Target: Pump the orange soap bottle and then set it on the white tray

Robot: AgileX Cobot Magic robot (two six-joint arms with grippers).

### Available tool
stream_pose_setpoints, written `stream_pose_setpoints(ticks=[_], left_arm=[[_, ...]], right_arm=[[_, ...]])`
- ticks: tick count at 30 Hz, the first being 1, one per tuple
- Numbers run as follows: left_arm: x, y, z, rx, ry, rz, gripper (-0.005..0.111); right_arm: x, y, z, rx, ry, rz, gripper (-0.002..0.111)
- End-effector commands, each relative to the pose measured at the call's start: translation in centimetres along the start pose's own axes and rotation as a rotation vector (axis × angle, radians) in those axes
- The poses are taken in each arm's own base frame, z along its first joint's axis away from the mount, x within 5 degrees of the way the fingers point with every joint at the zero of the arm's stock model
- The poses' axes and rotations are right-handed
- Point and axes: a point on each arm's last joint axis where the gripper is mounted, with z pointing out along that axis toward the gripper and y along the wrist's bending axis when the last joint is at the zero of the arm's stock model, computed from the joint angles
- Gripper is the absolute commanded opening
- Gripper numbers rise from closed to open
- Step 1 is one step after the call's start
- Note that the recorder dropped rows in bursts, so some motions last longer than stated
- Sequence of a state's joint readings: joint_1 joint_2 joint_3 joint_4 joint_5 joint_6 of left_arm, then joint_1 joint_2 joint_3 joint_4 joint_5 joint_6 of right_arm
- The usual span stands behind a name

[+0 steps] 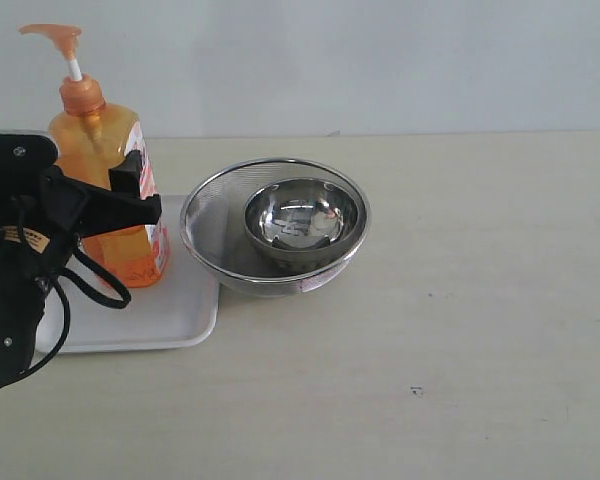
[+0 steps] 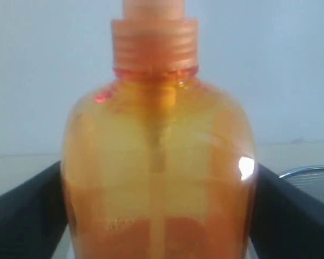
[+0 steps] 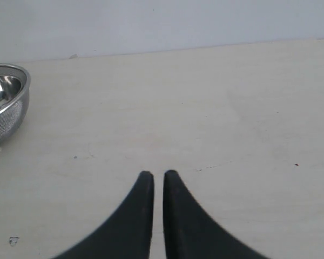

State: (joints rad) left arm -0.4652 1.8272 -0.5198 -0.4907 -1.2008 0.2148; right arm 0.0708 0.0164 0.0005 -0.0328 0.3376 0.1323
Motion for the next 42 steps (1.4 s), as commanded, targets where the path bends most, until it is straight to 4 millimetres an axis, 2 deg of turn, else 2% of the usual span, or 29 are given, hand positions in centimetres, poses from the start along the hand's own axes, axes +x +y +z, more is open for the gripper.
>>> stream_pose_setpoints(ticks=[1, 11, 16, 19, 30, 35, 42], left_arm=[[-0.4, 0.0, 0.1, -0.004, -0.028, -0.017, 0.075], [0.0, -0.1, 0.1, 0.005, 0.012, 0.003, 0.076], [0.0, -0.1, 0.1, 0.007, 0.019, 0.006, 0.097], [0.0, -0.1, 0.1, 0.013, 0.021, 0.021, 0.102], [0.3, -0.2, 0.0, 0.021, 0.047, 0.022, 0.102], [-0.5, -0.2, -0.2, 0.034, 0.065, 0.024, 0.102], [-1.3, 0.5, -1.6, 0.041, 0.074, 0.042, 0.102]], right_arm=[[-0.1, 0.0, 0.0, 0.000, -0.013, -0.001, 0.004], [-0.1, 0.0, 0.0, 0.000, -0.013, 0.001, 0.004], [-0.1, 0.0, 0.0, 0.000, -0.013, -0.001, 0.004], [-0.1, 0.0, 0.0, 0.000, -0.013, -0.001, 0.004], [-0.1, 0.0, 0.0, 0.000, -0.013, -0.001, 0.004], [-0.1, 0.0, 0.0, 0.000, -0.013, -0.001, 0.004], [-0.1, 0.0, 0.0, 0.000, -0.013, -0.001, 0.004]])
